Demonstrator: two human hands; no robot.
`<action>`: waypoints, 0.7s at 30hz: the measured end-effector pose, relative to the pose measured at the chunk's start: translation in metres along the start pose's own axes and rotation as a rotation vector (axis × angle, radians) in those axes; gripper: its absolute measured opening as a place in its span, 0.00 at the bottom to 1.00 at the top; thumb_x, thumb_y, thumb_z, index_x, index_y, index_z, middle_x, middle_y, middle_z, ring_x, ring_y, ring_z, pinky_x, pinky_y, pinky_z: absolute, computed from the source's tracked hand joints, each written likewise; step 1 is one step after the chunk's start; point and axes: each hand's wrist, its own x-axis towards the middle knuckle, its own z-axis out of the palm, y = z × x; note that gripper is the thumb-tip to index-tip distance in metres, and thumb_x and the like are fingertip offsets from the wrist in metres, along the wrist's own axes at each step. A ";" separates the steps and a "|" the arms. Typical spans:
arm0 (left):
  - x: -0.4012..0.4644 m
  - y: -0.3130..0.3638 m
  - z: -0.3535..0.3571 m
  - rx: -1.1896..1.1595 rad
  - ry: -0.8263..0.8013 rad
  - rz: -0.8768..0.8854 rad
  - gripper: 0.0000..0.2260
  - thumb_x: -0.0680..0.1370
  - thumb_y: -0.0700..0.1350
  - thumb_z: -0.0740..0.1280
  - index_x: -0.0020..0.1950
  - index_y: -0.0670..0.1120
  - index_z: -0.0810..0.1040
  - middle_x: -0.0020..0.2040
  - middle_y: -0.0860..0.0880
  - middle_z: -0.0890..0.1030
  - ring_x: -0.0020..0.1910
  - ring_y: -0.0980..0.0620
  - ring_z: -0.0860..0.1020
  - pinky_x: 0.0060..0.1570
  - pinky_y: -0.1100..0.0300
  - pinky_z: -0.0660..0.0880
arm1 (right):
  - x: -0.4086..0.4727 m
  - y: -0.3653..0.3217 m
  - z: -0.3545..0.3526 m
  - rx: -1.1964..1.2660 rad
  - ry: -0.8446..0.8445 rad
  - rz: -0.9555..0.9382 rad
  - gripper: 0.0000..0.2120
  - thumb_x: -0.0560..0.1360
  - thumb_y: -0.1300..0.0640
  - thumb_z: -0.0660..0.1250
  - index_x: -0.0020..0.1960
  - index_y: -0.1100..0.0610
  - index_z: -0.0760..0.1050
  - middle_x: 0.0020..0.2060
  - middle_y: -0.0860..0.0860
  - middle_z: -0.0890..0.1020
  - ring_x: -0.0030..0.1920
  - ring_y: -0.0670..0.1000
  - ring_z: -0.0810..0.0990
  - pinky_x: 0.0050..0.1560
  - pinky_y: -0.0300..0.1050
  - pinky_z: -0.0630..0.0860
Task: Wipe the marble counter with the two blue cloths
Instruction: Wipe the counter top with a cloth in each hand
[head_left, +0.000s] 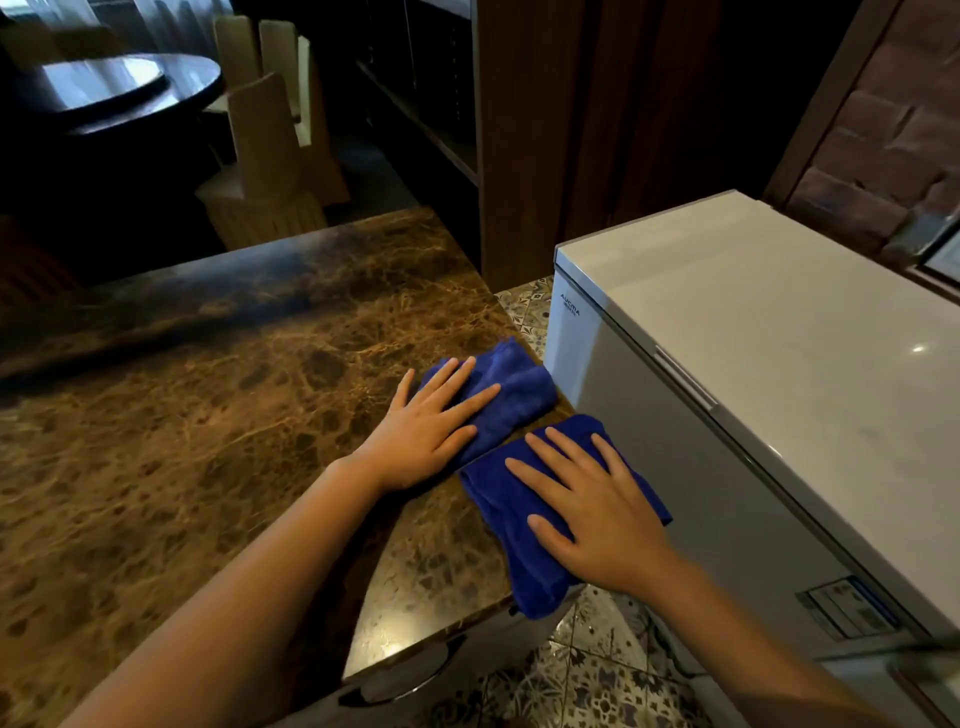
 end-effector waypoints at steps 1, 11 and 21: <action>-0.001 -0.001 0.000 0.004 -0.042 0.003 0.24 0.74 0.66 0.41 0.69 0.67 0.40 0.73 0.57 0.37 0.71 0.55 0.34 0.69 0.44 0.34 | 0.000 0.000 0.000 -0.001 0.001 0.000 0.25 0.75 0.43 0.53 0.71 0.46 0.60 0.71 0.52 0.66 0.71 0.52 0.58 0.68 0.58 0.48; 0.035 0.014 0.003 0.088 -0.124 0.026 0.22 0.79 0.60 0.46 0.71 0.66 0.41 0.77 0.52 0.41 0.74 0.52 0.37 0.65 0.44 0.30 | -0.001 -0.001 -0.001 0.010 -0.012 0.011 0.25 0.75 0.43 0.53 0.71 0.46 0.60 0.71 0.52 0.65 0.72 0.52 0.57 0.68 0.57 0.48; -0.046 -0.001 -0.021 -0.051 0.280 -0.197 0.27 0.76 0.58 0.53 0.74 0.56 0.53 0.75 0.46 0.59 0.74 0.48 0.55 0.71 0.45 0.53 | -0.001 0.000 -0.002 -0.003 -0.037 0.007 0.25 0.75 0.43 0.51 0.71 0.46 0.60 0.72 0.51 0.64 0.72 0.52 0.56 0.68 0.57 0.46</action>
